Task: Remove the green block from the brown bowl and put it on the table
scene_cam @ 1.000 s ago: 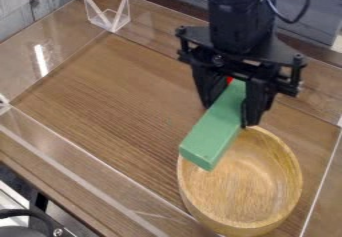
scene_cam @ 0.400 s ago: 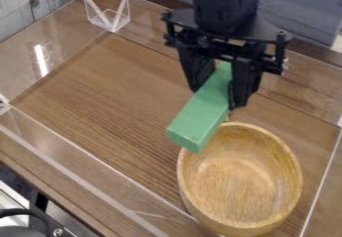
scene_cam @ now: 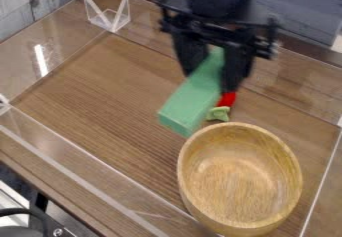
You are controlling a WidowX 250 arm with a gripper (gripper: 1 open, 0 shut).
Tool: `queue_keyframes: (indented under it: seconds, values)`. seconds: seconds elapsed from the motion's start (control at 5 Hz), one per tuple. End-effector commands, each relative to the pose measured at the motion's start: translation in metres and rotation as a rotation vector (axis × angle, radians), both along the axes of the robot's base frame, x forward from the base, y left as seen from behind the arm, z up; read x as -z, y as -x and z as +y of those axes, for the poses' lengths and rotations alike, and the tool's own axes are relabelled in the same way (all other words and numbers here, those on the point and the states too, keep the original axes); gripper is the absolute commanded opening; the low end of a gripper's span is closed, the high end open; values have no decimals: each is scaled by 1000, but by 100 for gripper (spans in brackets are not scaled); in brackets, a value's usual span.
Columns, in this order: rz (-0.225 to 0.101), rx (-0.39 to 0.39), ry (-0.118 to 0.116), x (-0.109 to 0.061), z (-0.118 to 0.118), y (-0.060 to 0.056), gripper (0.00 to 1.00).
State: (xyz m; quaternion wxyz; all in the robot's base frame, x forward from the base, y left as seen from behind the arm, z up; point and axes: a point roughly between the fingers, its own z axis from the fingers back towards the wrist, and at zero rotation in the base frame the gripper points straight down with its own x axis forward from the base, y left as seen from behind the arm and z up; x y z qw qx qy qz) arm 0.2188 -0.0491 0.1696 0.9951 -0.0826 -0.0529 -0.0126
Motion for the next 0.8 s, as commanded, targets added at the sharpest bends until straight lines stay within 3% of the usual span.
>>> queue_keyframes:
  seconds: [0.0,0.2,0.4,0.6]
  values:
    - [-31,17,-18,1,37,6,0]
    - [-25,-22,-35,1,60,10,0]
    - [-20,-71,-43,3,44,5,0]
    - [-14,-67,-62,8,23,-5,0]
